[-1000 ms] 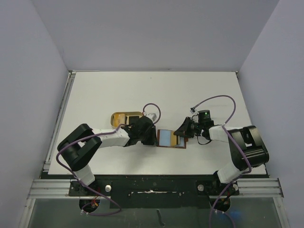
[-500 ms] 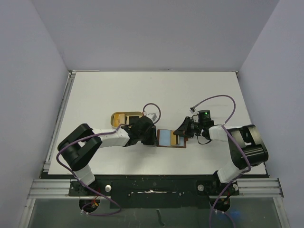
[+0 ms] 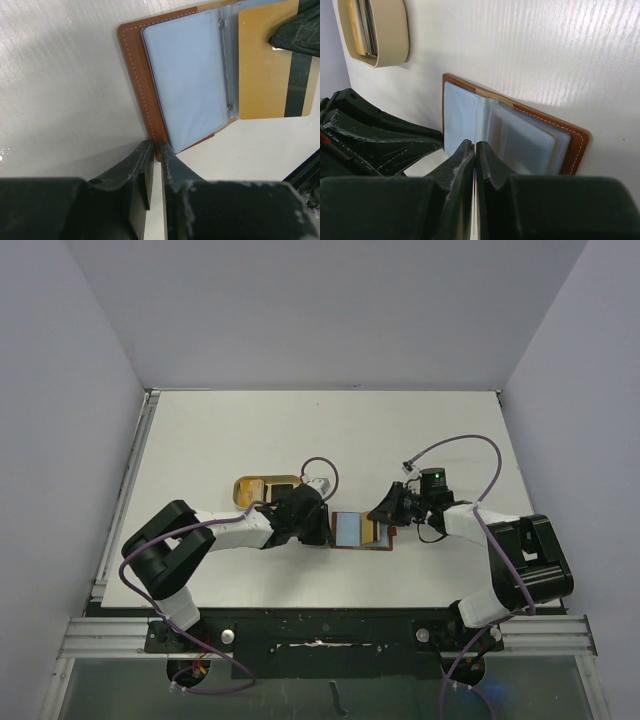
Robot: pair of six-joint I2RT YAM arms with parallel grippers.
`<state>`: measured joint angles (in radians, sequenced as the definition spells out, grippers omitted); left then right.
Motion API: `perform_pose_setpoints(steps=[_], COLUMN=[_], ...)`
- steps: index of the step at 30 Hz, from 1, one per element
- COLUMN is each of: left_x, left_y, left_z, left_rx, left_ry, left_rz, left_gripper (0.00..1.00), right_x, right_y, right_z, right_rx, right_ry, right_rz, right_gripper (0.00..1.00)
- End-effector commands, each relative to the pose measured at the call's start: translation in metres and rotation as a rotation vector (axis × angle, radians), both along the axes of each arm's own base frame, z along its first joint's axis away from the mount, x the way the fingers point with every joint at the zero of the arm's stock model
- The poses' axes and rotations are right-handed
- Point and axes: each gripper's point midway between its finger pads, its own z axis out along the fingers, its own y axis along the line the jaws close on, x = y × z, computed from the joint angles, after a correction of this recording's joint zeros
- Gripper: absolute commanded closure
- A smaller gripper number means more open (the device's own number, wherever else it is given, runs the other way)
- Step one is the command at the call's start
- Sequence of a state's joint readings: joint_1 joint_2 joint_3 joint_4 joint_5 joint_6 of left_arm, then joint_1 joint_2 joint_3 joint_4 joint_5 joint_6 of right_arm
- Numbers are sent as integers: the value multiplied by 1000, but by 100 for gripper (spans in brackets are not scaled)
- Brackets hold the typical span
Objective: Put the credit cards into the card holder
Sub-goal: Insert the credit card into the card holder.
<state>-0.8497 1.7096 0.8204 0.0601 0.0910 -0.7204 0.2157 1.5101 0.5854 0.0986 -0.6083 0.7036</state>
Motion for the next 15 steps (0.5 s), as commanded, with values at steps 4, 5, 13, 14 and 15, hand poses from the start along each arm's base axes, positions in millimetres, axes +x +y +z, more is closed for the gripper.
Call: perform_pose_setpoints(steps=[4,5,13,14,15], left_x=[6,6,5,4,5], left_y=[-7,-7,-6,-6,-6], left_z=[6,6,5,4,4], left_rx=[-30,-31,-29,-27,-26], left_ry=[-29,-29,-27,-26,-28], left_rz=[-3,-2,1,1,1], left_gripper=[88,88,88,88,88], right_x=[16,16,19,18,18], right_y=[9,9,17,16,17], right_z=[17,16,-8,-12,-14], right_rx=[39,43,60,63,66], right_ry=[-83,-80,-47,-46,-43], right_rz=[26,28,49,49,51], right_gripper=[95,96,96,96,96])
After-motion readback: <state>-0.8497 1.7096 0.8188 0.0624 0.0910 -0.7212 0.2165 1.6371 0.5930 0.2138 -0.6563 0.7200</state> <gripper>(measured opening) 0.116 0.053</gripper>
